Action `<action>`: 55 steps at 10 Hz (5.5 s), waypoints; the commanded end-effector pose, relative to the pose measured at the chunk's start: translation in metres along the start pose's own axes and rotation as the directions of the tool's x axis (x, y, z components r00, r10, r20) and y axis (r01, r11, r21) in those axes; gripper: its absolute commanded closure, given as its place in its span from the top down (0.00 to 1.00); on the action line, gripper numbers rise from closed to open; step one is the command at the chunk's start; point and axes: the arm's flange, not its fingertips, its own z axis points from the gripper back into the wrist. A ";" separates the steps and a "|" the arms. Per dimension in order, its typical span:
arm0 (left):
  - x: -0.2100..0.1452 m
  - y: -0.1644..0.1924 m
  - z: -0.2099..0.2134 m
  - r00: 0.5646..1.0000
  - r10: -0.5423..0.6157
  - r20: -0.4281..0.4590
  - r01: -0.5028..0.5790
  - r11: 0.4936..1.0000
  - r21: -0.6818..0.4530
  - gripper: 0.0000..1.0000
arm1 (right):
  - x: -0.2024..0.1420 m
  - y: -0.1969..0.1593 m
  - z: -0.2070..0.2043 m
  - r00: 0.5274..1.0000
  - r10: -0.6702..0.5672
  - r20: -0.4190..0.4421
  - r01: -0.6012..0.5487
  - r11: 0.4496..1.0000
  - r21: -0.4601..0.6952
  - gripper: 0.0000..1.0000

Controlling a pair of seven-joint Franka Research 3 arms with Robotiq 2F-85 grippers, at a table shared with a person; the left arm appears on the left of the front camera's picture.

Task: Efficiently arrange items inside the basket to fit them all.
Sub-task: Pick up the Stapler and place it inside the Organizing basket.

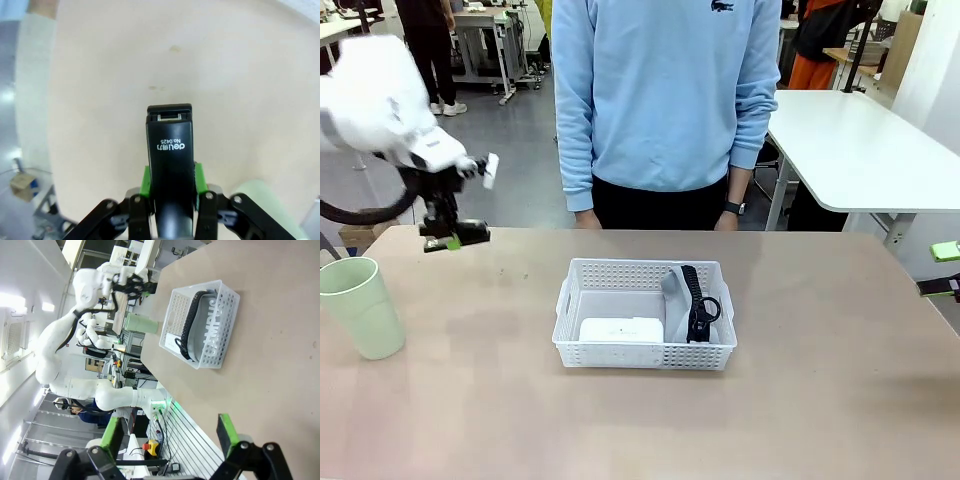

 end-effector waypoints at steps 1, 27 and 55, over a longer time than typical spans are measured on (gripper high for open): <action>-0.027 -0.056 0.040 0.985 0.124 0.116 -0.126 0.992 0.005 0.00 | -0.001 0.000 0.002 1.000 0.016 0.001 -0.016 1.000 0.009 1.00; 0.246 -0.180 0.029 0.968 -0.252 0.018 0.251 0.967 0.038 0.37 | -0.001 0.000 0.002 1.000 0.016 0.001 -0.016 1.000 0.009 1.00; 0.287 -0.140 -0.102 1.000 0.029 0.011 -0.028 0.996 -0.081 1.00 | -0.001 0.000 0.002 1.000 0.016 0.001 -0.016 1.000 0.009 1.00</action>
